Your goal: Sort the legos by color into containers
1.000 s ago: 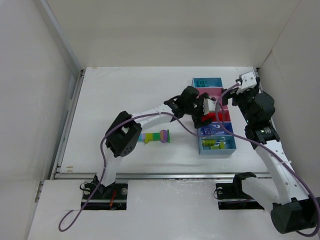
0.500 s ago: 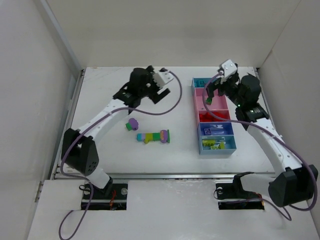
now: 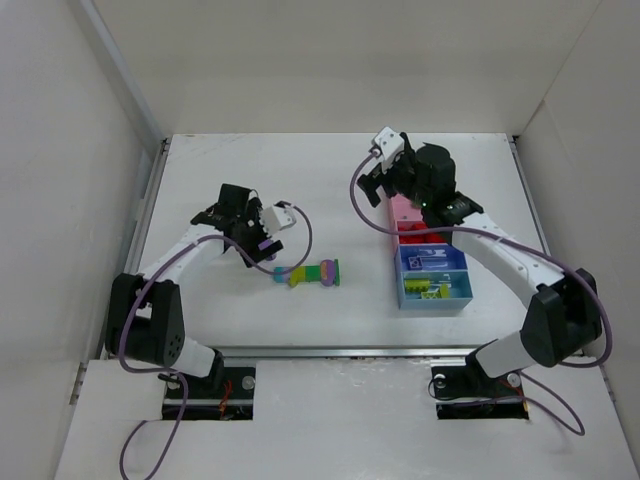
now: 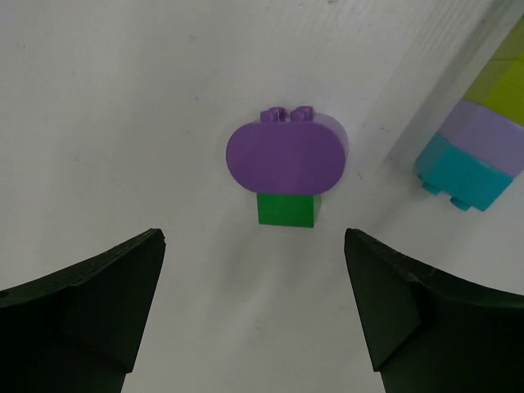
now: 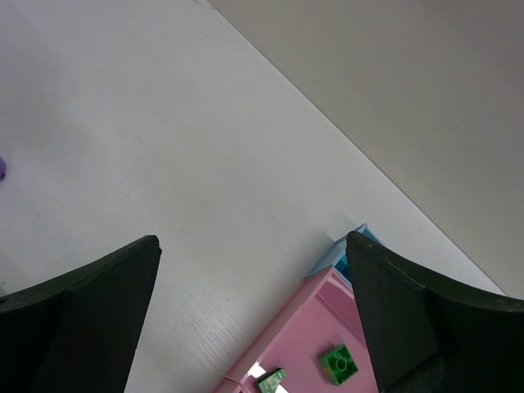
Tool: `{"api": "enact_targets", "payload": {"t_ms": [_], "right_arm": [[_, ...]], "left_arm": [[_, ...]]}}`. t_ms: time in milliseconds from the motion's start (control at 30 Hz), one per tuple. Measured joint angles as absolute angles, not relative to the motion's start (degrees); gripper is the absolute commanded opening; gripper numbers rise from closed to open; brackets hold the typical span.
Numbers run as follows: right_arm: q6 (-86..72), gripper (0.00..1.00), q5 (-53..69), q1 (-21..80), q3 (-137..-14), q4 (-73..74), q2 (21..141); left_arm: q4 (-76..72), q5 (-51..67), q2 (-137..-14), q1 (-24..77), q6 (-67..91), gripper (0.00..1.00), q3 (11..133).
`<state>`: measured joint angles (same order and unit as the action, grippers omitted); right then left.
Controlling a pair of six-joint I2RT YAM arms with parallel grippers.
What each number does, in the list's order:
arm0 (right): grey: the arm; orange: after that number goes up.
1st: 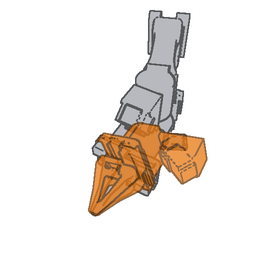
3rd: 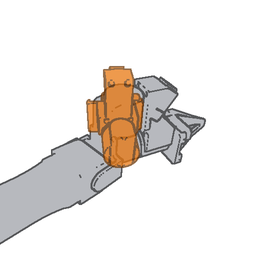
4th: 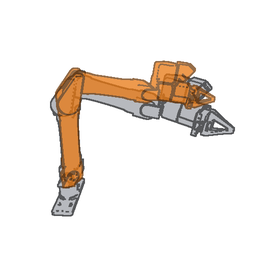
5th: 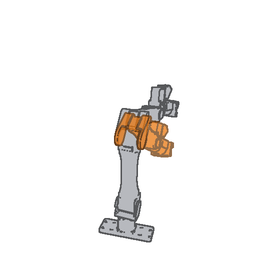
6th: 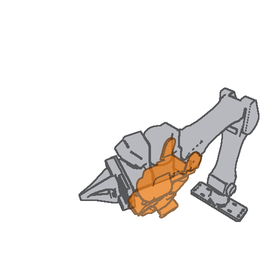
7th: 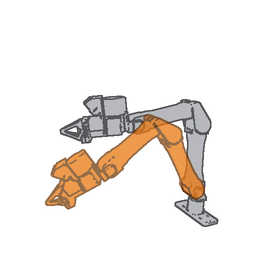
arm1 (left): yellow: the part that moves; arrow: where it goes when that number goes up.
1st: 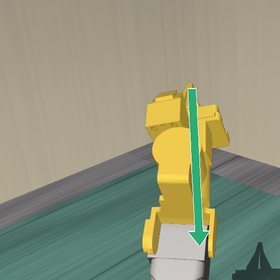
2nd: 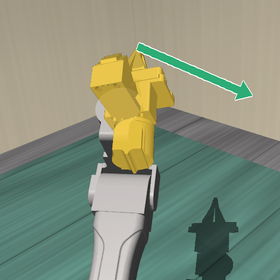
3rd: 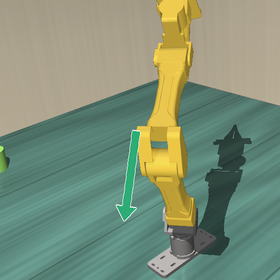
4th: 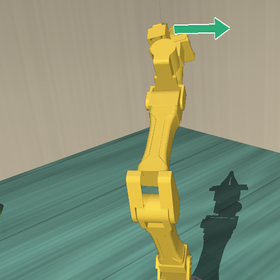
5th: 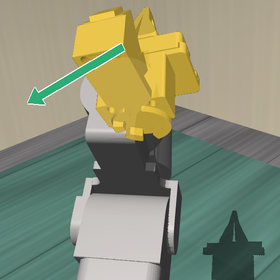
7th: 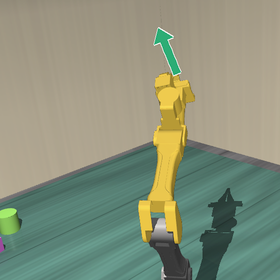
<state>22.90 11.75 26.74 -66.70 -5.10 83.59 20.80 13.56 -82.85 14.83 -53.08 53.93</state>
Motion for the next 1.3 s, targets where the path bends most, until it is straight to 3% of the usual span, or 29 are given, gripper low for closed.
{"api": "enact_targets", "payload": {"t_ms": [433,567,600,700,733,767,800,1133,1300], "right_arm": [[23.18,1.0,9.26,27.42,-68.84,-5.21,85.36],[23.18,1.0,8.51,27.42,-69.21,-5.39,85.54],[23.18,1.0,8.34,27.42,-69.28,-5.39,85.6],[23.2,1.0,7.94,27.42,-69.28,-5.41,85.62],[23.2,1.0,7.9,27.42,-69.28,-5.41,85.62],[23.2,1.0,7.86,27.42,-69.28,-5.43,85.62],[23.2,1.0,7.86,27.42,-69.3,-5.43,85.62],[20.71,1.0,7.6,27.24,-69.63,-5.48,84.64],[8.97,1.0,11.31,23.92,-69.87,-5.5,80.36]], "left_arm": [[21.69,16.93,-94.28,11.14,-56.34,0.83,56.58],[22.0,18.06,-95.13,11.14,-56.77,0.61,57.54],[22.09,18.17,-95.18,11.14,-56.84,0.5,57.56],[22.44,18.59,-95.77,11.14,-57.17,0.33,57.8],[22.61,18.74,-96.01,11.14,-57.14,0.15,58.04],[22.79,19.05,-96.23,11.14,-57.19,0.03,58.3],[22.9,19.14,-96.27,11.14,-57.19,0.0,58.54],[23.14,23.42,-96.84,12.43,-53.43,0.0,69.65],[13.91,26.79,-92.18,20.08,-51.29,0.0,73.82]]}}
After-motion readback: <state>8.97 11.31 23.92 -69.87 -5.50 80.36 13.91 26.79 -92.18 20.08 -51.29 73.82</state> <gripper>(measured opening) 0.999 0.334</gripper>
